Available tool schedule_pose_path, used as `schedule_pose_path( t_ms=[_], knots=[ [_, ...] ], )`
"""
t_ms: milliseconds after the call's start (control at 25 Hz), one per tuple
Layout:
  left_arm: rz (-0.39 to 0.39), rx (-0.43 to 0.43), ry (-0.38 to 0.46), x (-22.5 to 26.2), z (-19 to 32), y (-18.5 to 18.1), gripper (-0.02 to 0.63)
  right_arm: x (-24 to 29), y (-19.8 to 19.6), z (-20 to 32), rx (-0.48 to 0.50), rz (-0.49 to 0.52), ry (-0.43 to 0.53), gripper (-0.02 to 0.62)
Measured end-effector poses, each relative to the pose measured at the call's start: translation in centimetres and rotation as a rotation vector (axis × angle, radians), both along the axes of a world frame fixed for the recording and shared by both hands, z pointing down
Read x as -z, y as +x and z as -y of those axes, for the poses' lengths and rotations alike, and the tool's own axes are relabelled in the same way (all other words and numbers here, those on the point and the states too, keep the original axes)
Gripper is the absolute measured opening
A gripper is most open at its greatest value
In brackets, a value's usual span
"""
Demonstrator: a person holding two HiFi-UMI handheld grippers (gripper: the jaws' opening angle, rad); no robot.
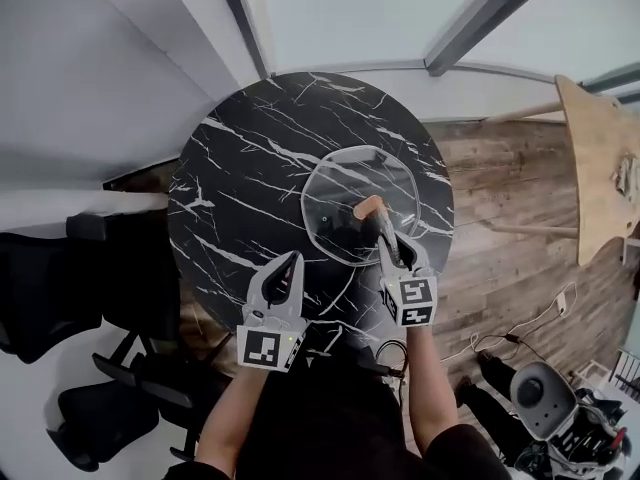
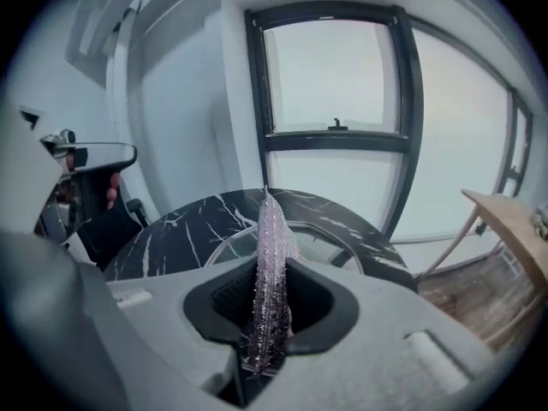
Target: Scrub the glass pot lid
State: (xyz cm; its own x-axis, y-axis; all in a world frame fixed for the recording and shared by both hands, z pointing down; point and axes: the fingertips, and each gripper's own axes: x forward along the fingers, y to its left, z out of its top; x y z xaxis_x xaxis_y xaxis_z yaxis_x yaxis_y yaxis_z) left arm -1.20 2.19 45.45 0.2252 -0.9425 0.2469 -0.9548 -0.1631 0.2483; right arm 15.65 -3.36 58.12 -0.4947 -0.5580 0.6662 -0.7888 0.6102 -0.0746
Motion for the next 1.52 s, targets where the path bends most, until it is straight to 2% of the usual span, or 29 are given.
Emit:
schedule_pose_path(
  t_ms=[160,360,600,880,1080,1320,1520],
  knots=[
    [0.014,-0.001,0.006,0.0,0.3,1.3,0.003,-0.4,0.0,2.4,0.035,-0.053,0.046,0.075],
    [0.009,0.008,-0.027,-0.4,-0.7,1.7,0.003,-2.8,-1.7,3.1,0.124,-0.158,0.015,0.075],
    [0.014,0.024,-0.027,-0.4,-1.7,0.6,0.003,-4.3,-2.9,2.2,0.209,-0.287,-0.005,0.076],
    [0.003,0.043,-0.020,-0.2,-2.5,-0.8,0.003,-5.6,-3.8,1.8,0.270,-0.393,-0.029,0.077],
    [0.037,0.028,-0.036,-0.8,-4.0,-1.7,0.003,-6.1,-4.2,1.3,0.333,-0.513,0.033,0.077],
    [0.035,0.012,-0.043,-0.8,-5.3,-3.1,0.003,-6.3,-4.9,0.3,0.349,-0.549,0.037,0.077],
    [-0.003,-0.002,-0.042,-0.7,-5.6,-3.8,0.003,-6.0,-6.3,-1.2,0.346,-0.497,0.005,0.077]
  ],
)
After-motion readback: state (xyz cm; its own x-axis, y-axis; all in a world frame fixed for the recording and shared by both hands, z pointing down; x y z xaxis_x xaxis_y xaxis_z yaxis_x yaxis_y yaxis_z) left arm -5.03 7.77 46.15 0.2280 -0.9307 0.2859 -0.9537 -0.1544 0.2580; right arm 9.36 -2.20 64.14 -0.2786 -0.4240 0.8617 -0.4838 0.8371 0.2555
